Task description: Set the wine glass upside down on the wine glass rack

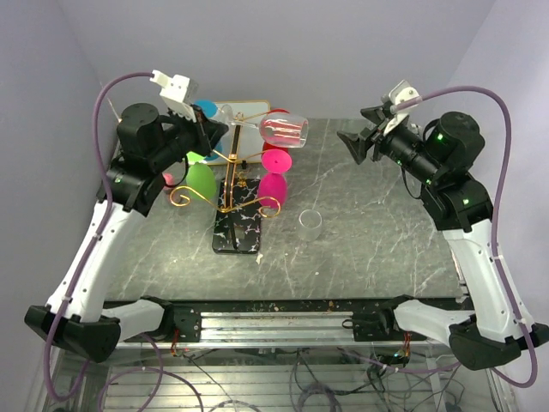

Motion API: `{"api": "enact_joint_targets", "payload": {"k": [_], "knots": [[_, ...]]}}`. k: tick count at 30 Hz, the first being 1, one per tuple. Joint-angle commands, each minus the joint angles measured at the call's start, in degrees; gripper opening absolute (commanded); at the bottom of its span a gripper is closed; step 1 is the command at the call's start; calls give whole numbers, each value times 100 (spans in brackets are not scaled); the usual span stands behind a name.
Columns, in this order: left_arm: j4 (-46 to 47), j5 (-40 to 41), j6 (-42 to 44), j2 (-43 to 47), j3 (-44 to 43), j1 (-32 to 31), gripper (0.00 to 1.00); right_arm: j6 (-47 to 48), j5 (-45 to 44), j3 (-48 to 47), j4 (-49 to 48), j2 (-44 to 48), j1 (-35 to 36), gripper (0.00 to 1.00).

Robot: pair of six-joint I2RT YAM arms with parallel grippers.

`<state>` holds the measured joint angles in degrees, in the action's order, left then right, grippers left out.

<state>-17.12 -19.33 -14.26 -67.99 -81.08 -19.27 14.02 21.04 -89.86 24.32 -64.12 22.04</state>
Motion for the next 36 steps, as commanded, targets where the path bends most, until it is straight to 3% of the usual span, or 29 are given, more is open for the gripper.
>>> {"api": "enact_joint_targets", "payload": {"k": [1, 5, 8, 21, 32, 36], "knots": [[-220, 612, 802, 356, -440, 59, 7, 423, -978, 377, 68, 103, -51, 69], [-623, 844, 1707, 625, -579, 66, 7, 771, -1816, 1106, -195, 242, -58, 86], [-977, 943, 2399, 863, -681, 63, 7, 877, -2095, 1568, -410, 388, -125, 90], [-2820, 25, 4608, 1446, -1365, 200, 7, 399, -1514, 3162, -1200, 575, -1251, 92], [-3882, -788, 5234, 1648, -1746, 387, 7, 337, -1131, 3865, -1460, 744, -1537, 92], [-4422, -1007, 5816, 1658, -1822, 407, 7, 318, -1004, 3912, -1436, 793, -1607, 92]]}}
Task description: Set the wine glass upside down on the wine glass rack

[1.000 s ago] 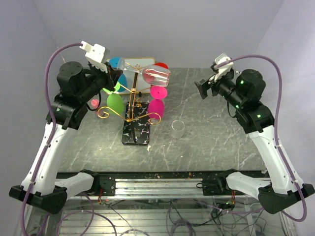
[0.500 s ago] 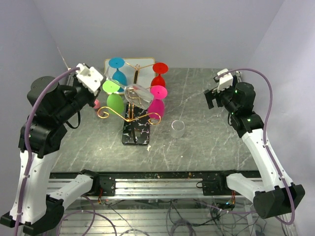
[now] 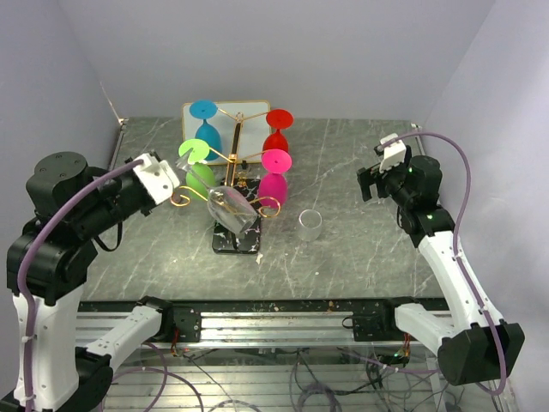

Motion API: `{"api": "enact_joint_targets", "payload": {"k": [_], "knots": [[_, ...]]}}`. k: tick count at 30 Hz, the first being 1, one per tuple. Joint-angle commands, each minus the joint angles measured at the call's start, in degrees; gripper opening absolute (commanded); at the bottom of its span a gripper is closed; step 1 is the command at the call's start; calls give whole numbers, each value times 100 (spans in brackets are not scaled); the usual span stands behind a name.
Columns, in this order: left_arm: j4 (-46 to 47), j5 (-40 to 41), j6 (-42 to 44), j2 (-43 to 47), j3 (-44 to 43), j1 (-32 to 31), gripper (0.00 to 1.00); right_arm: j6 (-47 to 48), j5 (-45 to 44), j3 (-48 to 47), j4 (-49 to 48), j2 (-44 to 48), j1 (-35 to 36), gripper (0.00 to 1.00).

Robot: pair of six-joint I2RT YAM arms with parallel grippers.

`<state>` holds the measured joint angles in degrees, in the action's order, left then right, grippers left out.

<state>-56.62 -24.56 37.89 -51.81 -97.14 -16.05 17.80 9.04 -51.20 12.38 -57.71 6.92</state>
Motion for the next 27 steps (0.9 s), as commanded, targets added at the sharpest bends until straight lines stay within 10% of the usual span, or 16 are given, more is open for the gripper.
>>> {"api": "enact_joint_targets", "payload": {"k": [1, 27], "knots": [[-590, -545, 756, 46, -217, 89, 7, -63, 229, 41, -227, 150, -107, 92], [-1631, -480, 3438, -345, 557, 83, 7, -16, 618, 73, -78, -6, -240, 92]]}}
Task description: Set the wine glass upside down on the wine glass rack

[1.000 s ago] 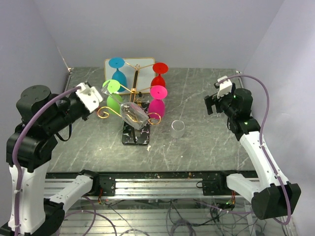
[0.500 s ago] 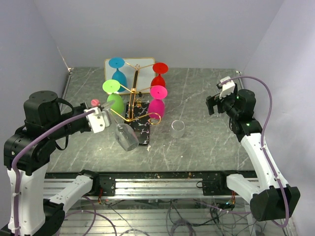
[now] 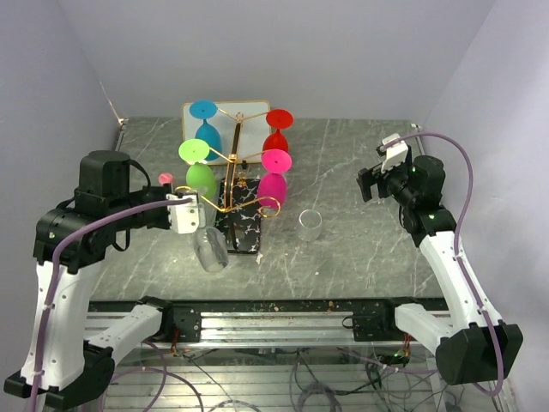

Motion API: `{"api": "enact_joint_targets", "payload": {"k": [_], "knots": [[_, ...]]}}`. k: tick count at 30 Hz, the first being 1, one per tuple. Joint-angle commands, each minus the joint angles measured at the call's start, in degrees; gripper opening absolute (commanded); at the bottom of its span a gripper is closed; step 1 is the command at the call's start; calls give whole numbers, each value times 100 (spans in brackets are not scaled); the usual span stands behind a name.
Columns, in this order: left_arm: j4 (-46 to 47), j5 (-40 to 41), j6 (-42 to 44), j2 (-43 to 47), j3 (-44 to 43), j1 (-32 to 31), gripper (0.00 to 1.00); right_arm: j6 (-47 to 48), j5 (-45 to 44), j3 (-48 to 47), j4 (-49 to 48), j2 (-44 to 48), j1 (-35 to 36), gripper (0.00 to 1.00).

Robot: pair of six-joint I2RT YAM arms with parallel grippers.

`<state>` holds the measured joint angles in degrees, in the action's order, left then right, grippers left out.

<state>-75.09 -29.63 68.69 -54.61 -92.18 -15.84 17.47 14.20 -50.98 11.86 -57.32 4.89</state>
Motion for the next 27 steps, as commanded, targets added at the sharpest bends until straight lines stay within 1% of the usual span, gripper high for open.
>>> {"api": "enact_joint_targets", "payload": {"k": [1, 9, 18, 27], "knots": [[229, 90, 443, -101, 80, 63, 7, 11, 112, 55, -19, -52, -34, 92], [455, 462, 747, -291, 262, 59, 7, 35, 154, 53, 1, -51, -39, 92], [1007, 782, 708, -434, 547, 55, 7, 50, 233, 66, 35, -25, -33, 92], [1211, 1015, 743, -461, 728, 55, 7, 64, 268, 63, 44, -7, -50, 92]]}}
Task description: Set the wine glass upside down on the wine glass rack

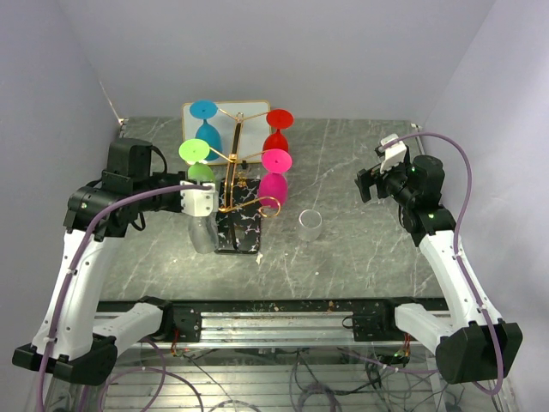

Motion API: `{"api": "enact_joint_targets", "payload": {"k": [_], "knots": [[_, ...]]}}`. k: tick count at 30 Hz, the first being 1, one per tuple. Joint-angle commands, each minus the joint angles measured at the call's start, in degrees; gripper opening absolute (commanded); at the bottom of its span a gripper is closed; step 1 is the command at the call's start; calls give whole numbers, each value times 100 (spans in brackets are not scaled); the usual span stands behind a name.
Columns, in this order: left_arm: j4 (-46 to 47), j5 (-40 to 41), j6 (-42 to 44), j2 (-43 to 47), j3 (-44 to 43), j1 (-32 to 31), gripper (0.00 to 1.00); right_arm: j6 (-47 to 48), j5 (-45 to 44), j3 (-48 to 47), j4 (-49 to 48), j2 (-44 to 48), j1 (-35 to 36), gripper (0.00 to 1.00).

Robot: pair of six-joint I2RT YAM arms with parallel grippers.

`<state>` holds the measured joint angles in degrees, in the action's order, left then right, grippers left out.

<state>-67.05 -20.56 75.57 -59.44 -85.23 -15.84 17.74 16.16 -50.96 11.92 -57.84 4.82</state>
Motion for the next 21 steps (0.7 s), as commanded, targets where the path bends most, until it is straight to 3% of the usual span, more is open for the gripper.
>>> {"api": "enact_joint_targets", "payload": {"k": [1, 21], "knots": [[416, 161, 68, 21, 47, 55, 7, 45, 80, 62, 43, 41, -48, 92], [243, 927, 210, 125, -17, 54, 7, 98, 150, 51, 99, 14, -104, 92]]}}
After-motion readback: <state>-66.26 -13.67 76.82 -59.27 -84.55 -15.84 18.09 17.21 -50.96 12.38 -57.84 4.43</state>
